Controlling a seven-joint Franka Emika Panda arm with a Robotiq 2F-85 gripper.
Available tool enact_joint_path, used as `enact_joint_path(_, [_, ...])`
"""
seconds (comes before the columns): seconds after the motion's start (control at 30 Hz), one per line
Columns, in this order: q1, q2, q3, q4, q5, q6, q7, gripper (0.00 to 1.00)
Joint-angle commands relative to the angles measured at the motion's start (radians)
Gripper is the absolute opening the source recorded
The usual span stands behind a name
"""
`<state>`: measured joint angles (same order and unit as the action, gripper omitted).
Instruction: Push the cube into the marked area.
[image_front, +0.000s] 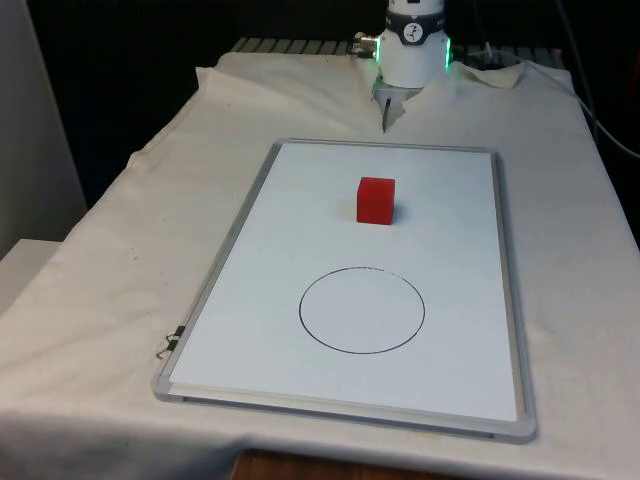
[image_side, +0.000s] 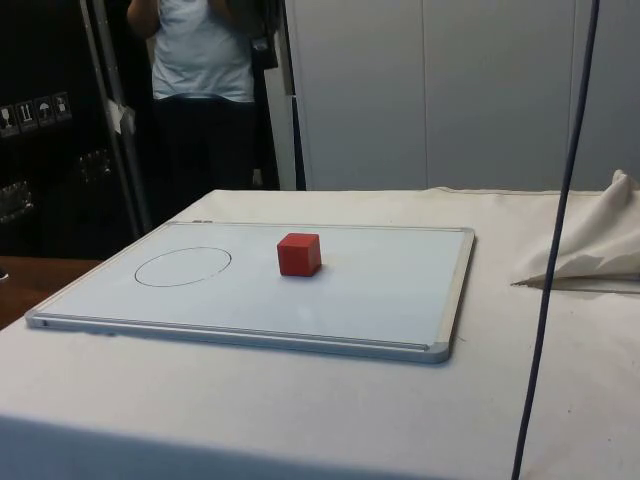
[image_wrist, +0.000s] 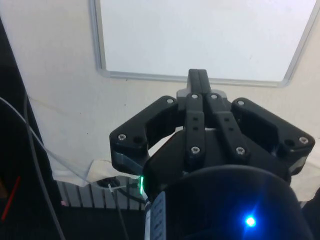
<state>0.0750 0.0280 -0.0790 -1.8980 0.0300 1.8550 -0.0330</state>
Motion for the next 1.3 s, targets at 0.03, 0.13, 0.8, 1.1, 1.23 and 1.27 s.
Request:
enact_joint_path(0.03, [0.0,-0.026,0.0,-0.045,-0.005,0.037,0.004,0.0])
enact_joint_path(0.13, [0.0,-0.038,0.0,-0.074,-0.006,0.059,0.004,0.0])
enact_joint_path(0.8, [-0.007,-0.133,-0.003,-0.358,-0.001,0.299,-0.005,0.0])
enact_joint_path(1.1, [-0.01,-0.128,-0.011,-0.444,0.006,0.396,-0.017,0.0])
enact_joint_path(1.23, [-0.011,-0.123,-0.014,-0.47,0.008,0.43,-0.02,0.0])
enact_joint_path(1.27, [-0.011,-0.12,-0.014,-0.478,0.009,0.442,-0.022,0.0])
